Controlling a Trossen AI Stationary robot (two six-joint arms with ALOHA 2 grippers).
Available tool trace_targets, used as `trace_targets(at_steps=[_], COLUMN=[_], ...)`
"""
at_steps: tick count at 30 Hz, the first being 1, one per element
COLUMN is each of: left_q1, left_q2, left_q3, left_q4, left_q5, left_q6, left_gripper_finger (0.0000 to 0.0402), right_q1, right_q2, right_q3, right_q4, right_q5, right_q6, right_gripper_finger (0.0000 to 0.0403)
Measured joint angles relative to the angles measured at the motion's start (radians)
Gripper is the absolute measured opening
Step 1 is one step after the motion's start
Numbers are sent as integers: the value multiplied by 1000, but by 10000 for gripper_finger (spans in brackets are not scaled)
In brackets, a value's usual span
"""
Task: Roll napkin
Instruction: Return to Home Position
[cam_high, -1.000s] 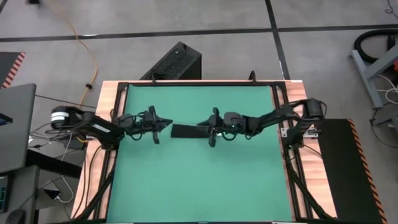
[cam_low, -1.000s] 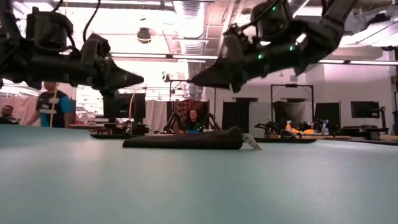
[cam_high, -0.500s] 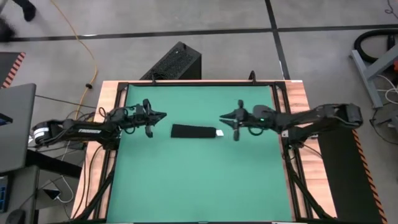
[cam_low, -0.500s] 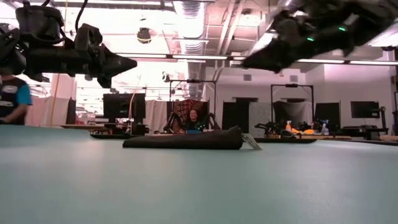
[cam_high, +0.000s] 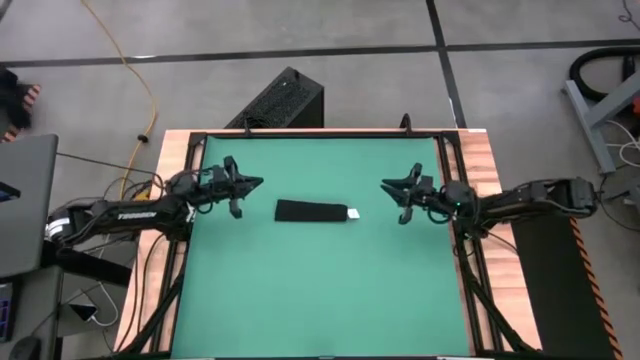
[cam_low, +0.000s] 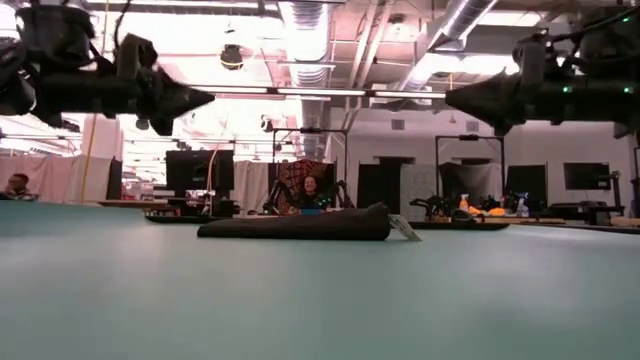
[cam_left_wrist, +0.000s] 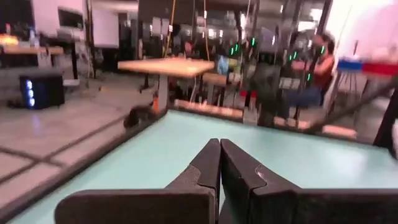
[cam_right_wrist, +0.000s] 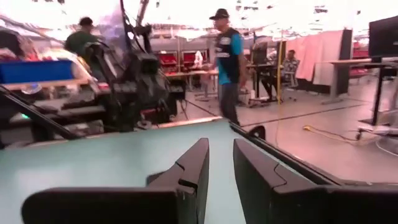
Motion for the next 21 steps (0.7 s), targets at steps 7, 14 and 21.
trace_targets(at_steps=[7, 14, 21], left_q1=[32, 43, 23], left_q2=[-253, -537, -783], left_q3=[0, 8, 75], left_q4=[-103, -431, -893], left_q5=[-37, -176, -459], left_q6=[-76, -88, -103], left_gripper_finger=[0, 0, 0], right_q1=[-19, -17, -17], right_q2=[16, 17, 17], right_q3=[0, 0, 0], right_q4=[-13, -36, -48], right_q5=[2, 3, 3], right_q6=[7, 7, 12], right_gripper_finger=[98, 98, 98])
